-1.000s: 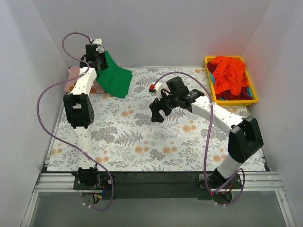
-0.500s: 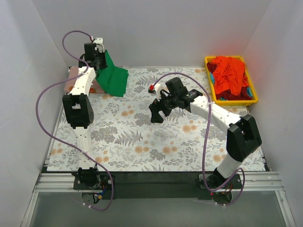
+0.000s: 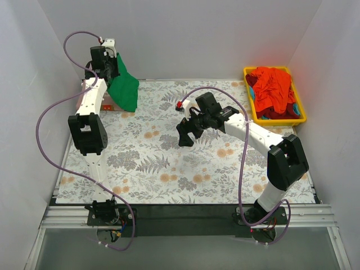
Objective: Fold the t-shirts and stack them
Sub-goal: Neatly place the folded tshirt to the corner
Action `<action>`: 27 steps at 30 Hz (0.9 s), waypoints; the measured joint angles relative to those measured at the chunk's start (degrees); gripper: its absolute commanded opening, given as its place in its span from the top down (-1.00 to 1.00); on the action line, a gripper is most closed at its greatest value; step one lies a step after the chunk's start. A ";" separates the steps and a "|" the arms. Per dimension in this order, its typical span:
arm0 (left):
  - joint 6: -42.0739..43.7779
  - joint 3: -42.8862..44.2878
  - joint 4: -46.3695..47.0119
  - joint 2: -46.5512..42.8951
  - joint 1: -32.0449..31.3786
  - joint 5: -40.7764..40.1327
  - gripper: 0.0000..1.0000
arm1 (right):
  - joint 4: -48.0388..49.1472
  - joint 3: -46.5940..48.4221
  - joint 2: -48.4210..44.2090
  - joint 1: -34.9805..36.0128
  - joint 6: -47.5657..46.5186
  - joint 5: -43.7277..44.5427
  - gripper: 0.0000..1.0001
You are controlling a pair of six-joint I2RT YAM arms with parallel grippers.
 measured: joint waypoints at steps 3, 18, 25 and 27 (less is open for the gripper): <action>0.59 0.00 0.02 0.00 0.17 -0.26 1.00 | 0.00 0.00 0.07 0.00 0.00 0.00 -0.97; 2.05 2.01 0.15 -0.04 0.44 1.55 1.00 | 0.02 0.00 0.50 0.00 0.39 -0.02 -0.97; 2.51 2.27 0.17 -0.22 0.46 1.62 1.00 | 0.02 0.02 1.27 0.00 0.94 0.00 -0.97; 2.69 2.27 0.15 -0.24 0.46 1.62 1.00 | 0.00 0.02 1.36 0.00 1.01 0.00 -0.96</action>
